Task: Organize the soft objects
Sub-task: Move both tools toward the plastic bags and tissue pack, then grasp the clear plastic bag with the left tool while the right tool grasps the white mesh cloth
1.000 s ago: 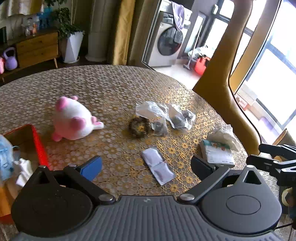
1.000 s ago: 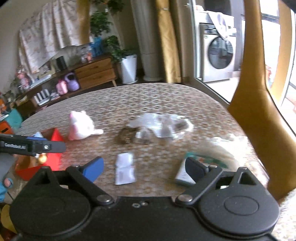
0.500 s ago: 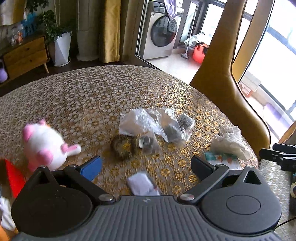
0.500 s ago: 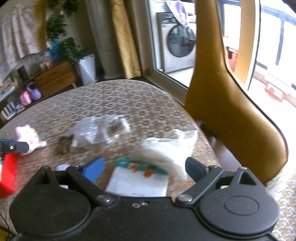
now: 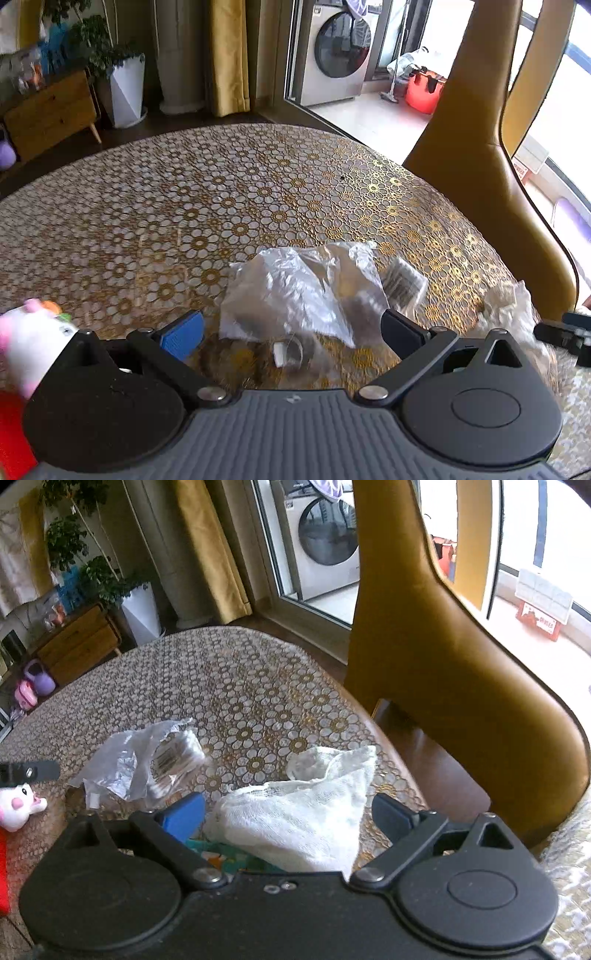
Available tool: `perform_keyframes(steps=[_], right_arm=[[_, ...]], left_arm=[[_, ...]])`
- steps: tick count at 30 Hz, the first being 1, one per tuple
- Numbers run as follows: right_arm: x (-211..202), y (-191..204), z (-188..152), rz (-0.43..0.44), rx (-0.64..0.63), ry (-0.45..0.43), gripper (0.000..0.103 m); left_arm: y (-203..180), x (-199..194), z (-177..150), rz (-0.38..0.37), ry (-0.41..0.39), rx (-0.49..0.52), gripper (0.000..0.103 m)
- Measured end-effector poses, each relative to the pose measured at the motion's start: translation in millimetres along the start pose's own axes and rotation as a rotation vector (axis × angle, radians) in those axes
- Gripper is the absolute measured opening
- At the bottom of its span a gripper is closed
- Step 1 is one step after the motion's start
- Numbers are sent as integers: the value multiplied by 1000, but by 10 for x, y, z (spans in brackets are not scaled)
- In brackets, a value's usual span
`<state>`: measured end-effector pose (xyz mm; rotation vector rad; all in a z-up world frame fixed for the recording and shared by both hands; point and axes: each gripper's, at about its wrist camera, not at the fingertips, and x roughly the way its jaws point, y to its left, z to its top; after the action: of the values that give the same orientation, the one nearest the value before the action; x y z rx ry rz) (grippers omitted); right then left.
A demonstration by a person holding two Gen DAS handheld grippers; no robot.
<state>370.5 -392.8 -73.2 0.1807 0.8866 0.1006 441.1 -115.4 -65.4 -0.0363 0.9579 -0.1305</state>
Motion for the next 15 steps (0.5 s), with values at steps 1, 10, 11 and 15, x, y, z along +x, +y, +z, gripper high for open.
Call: perform_keyframes(steps=[1,10,11,15], right_arm=[[40,2,1,2,-1,6,97],[410,24,-26,13,-20,74,97],[447,20,-30,10,-22,79,97],[546,-2,-60,-1,-25,96,97]], left_arm=[[4,61,30,-3,8,-7,103],[44,638,180,5,82,-31,103],[42,683,184,10,88,-29,103],[56,859,191,14,113,-24,103]])
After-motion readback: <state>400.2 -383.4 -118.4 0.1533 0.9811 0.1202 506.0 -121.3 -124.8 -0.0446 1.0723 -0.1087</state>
